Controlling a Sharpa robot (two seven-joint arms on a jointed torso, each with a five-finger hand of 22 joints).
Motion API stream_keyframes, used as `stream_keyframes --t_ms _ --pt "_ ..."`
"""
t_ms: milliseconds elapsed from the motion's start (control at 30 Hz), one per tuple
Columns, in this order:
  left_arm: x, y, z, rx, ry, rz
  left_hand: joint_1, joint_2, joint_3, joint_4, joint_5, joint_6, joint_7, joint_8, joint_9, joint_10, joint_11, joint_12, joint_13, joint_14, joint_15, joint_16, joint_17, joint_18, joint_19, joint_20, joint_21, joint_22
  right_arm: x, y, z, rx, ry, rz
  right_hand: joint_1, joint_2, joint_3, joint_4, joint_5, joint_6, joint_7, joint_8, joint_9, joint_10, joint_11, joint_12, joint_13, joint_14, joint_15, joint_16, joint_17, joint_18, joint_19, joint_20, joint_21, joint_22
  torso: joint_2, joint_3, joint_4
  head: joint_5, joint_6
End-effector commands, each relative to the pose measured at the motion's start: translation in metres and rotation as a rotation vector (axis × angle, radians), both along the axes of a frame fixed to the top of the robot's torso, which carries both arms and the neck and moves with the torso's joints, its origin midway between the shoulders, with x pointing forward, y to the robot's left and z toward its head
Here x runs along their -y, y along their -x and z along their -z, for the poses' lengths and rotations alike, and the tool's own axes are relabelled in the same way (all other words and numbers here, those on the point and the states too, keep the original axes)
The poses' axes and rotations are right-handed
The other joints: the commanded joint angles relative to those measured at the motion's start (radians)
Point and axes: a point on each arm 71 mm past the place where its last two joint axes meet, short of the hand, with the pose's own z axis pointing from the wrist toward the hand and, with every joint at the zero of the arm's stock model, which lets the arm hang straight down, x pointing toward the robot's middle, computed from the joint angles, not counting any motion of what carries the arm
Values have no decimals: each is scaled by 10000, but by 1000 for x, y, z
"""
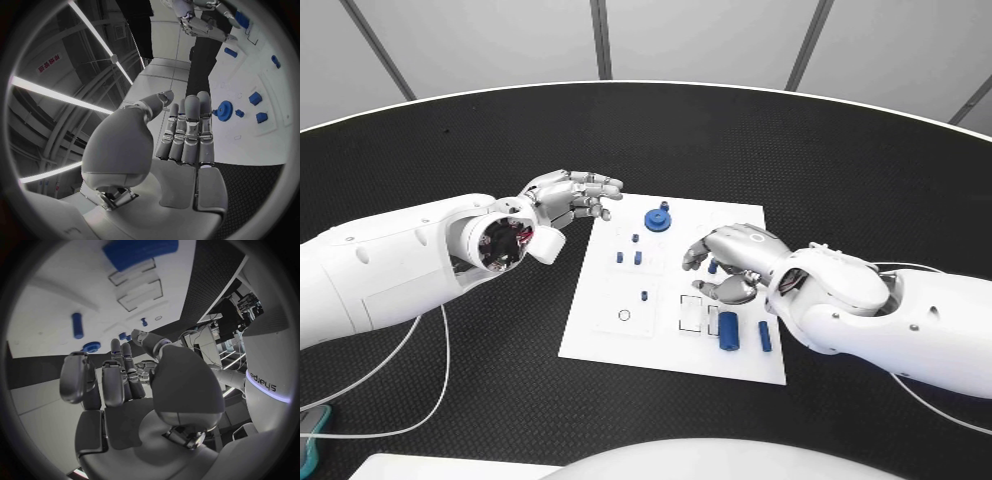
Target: Assemble the parts on the task board
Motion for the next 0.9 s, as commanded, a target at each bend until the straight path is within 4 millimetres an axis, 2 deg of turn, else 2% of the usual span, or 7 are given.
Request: stream_keyframes --t_ms 33,133,267,400,533,733,900 --pt "0 0 0 0 2 4 20 96 -38 7 11 -52 -13 -55 -13 -69 12 32 12 -75 6 -37 -10 62 46 37 -29 -10 36 -8 -3 111 210 804 -65 -95 -84 43 -125 81 -48 29 0 0 -42 27 -39 499 -6 -25 0 53 9 44 3 20 -64 -3 -47 -149 86" --pt "-1 -1 0 -1 2 8 21 113 -55 15 11 -57 -12 -51 -12 -90 15 47 15 -88 11 -34 -19 63 45 43 -51 -25 51 -14 -3 175 318 1188 -92 -186 -172 87 -288 96 -70 22 -7 -17 -53 37 -76 509 -16 -8 26 46 29 35 26 44 -80 9 -67 -185 126" --pt "0 -1 0 -6 10 38 21 113 -55 15 11 -57 -12 -51 -12 -90 15 47 15 -88 11 -34 -19 63 45 43 -51 -25 58 -19 -2 213 402 1403 -66 -218 -208 101 -332 75 -111 -1 -20 -94 -46 11 -113 503 -13 -26 -6 50 25 33 -3 21 -65 37 -66 -228 156" --pt "0 -1 0 -11 15 56 21 113 -55 15 11 -57 -12 -51 -12 -90 15 47 15 -88 11 -34 -19 63 45 43 -51 -25 61 -23 -1 236 446 1487 -35 -222 -215 101 -336 58 -128 -16 -29 -132 -41 -2 -132 499 -10 -36 -23 55 19 33 -28 2 -47 20 -31 -281 198" --pt "0 -1 0 -14 12 51 21 113 -55 15 11 -57 -12 -51 -12 -90 15 47 15 -88 11 -34 -19 63 45 43 -51 -25 61 -27 1 225 521 1533 -25 -223 -216 99 -337 55 -132 -20 -31 -143 -40 -4 -137 498 -10 -39 -29 57 16 33 -39 -7 -47 -9 -37 -277 197" --pt "0 0 0 -18 14 61 21 113 -55 15 11 -57 -12 -51 -12 -90 15 47 15 -88 11 -34 -19 63 45 43 -51 -25 55 -33 4 171 634 1462 41 -186 -196 99 -325 33 -151 -42 -43 -148 -36 7 -157 499 -6 -37 -23 57 16 36 -47 -11 -36 -1 -48 -257 185" --pt "0 0 0 -23 16 73 21 113 -55 15 11 -57 -12 -51 -12 -90 15 47 15 -88 11 -34 -19 63 45 43 -51 -25 49 -37 7 48 772 1350 86 -142 -169 118 -315 6 -167 -68 -56 -41 -51 76 -161 502 -12 -30 -11 55 25 33 -39 -1 -29 -8 -25 -267 163"
